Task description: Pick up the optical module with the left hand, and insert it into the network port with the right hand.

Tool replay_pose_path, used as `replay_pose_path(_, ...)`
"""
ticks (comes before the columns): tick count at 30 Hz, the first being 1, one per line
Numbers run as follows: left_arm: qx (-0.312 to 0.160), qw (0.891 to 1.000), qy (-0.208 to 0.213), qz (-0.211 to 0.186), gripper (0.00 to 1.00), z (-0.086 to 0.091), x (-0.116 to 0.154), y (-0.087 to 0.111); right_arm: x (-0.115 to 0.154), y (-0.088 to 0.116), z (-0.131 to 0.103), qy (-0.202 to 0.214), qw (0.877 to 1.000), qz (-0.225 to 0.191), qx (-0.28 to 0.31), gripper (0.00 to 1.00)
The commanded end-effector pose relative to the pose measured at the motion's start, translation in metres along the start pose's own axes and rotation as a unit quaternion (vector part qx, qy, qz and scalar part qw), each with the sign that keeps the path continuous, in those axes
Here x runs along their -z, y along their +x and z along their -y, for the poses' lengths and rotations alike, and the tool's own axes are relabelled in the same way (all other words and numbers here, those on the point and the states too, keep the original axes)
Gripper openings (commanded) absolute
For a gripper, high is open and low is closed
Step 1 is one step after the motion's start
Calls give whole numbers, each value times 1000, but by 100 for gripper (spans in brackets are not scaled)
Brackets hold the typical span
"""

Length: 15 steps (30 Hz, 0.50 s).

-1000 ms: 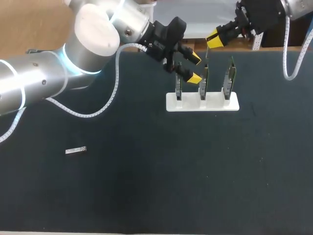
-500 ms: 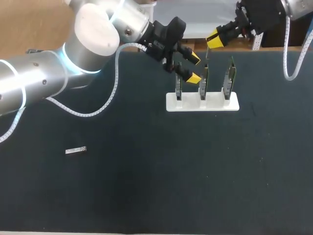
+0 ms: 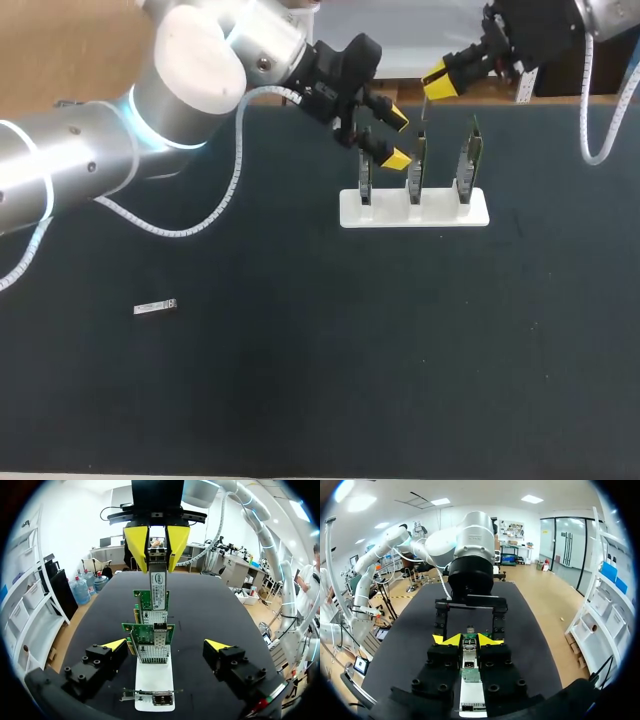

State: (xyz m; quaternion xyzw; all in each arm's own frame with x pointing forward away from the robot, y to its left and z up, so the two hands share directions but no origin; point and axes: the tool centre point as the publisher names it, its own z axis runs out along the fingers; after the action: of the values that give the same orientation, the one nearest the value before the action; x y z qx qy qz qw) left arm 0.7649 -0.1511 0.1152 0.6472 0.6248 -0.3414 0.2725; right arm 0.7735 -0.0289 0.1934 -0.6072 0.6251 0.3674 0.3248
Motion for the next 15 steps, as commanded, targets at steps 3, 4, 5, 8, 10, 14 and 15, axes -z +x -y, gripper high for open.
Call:
replay_pose_path(3,0,1000,2,-2,100,-2,0,-1,-2,1,-1,-4,1000,1,1,0)
replay_pose_path(4,0,1000,2,-2,100,-2,0,-1,-2,1,-1,-5,1000,1,0,0)
replay_pose_path(5,0,1000,2,-2,100,-2,0,-1,-2,1,-2,-5,1000,1,0,0)
replay_pose_path(8,0,1000,2,-2,100,-2,0,-1,-3,2,-2,-7,1000,1,0,0)
replay_pose_path(10,0,1000,2,-2,100,-2,0,-1,-3,2,-2,-8,1000,2,0,0)
replay_pose_path(14,0,1000,2,-2,100,-2,0,-1,-4,4,-2,-10,1000,0,2,0)
replay_pose_path(15,0,1000,2,-2,100,-2,0,-1,-5,4,-2,-10,1000,0,2,0)
